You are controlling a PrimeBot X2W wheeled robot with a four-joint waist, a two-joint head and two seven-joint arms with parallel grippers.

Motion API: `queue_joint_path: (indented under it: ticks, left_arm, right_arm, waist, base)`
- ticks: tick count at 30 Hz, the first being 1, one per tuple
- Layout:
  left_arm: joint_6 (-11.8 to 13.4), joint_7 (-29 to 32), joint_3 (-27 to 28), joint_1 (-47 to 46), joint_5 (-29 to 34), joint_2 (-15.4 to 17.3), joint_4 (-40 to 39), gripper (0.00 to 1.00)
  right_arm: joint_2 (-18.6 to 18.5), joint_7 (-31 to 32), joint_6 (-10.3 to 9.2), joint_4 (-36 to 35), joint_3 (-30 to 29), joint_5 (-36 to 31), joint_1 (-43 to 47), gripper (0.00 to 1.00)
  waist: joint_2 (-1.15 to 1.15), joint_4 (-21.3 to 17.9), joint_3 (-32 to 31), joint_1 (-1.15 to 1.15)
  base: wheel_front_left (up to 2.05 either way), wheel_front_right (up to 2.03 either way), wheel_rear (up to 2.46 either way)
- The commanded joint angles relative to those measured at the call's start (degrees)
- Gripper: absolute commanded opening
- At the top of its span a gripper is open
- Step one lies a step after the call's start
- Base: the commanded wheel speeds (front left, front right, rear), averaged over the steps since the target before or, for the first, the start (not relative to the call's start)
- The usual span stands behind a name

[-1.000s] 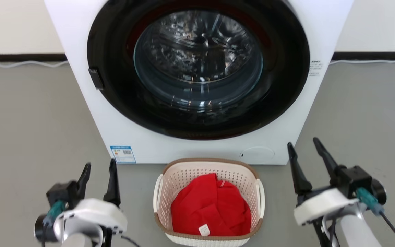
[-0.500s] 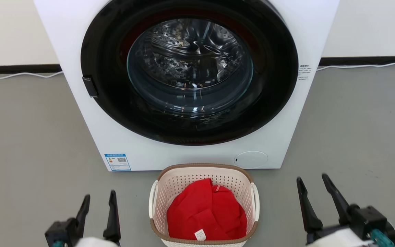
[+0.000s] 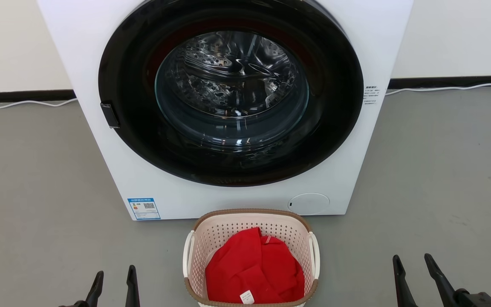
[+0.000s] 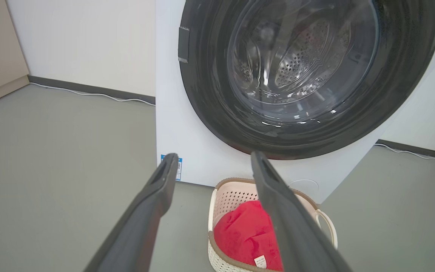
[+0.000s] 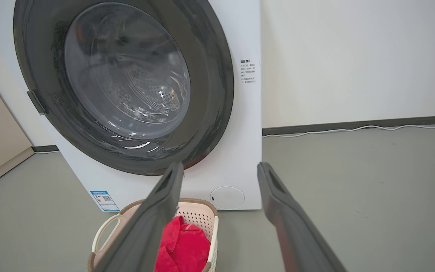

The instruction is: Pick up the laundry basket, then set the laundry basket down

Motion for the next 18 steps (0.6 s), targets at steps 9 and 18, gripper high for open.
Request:
queue_joint_path:
  ticks: [9,18]
  left_arm:
    - [0.06,0.03,0.26,0.18,-0.14,-0.07,-0.25,0.0]
    - [-0.19,1.11,0.66,-0.42,-3.27,-0.61,2.24,0.0]
  right_arm:
    - [0.33,0.02,-0.04,-0.29,-0.24,-0.07,0.01,0.0]
    - [0.55,1.03,-0.05,1.82,-0.28,3.45,-0.35,0.0]
  waist:
    - [0.0,-0.48,-0.17,0.0]
    - [0.0,-0.42,-0.14,0.09]
  base:
    - [0.0,0.0,0.0]
    - [0.0,0.0,0.0]
